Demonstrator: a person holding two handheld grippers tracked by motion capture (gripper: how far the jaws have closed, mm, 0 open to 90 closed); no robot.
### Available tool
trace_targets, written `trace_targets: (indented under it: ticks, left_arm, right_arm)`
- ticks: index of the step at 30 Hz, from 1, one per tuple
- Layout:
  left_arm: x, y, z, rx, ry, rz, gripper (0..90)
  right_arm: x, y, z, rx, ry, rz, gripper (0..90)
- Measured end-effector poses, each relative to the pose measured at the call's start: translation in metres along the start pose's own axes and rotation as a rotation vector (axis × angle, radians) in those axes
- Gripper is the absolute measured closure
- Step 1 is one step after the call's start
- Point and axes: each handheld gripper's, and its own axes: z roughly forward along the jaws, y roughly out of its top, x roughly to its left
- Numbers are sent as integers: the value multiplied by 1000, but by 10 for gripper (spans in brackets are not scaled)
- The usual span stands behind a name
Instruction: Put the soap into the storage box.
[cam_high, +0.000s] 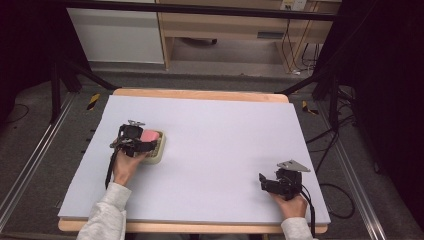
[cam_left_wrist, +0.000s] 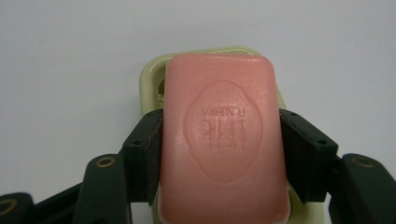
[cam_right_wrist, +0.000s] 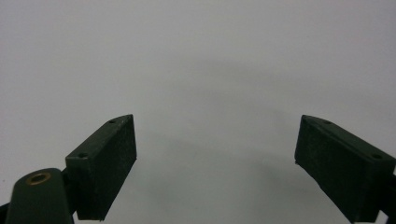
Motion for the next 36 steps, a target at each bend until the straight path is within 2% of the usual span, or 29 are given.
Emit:
trace_targets:
  ticks: [21, 32, 34, 36]
  left_arm:
    - [-6, -3, 9, 31, 8, 12, 370]
    - [-6, -3, 10, 29, 10, 9, 366]
    - [-6, -3, 7, 13, 1, 2, 346]
    - [-6, -2, 5, 0, 14, 11, 305]
  right_arm:
    - [0, 0, 1, 4, 1, -6, 130]
    - [1, 0, 1, 5, 1, -7, 130]
    - [1, 0, 1, 4, 1, -6, 130]
    - [1, 0, 0, 4, 1, -6, 130]
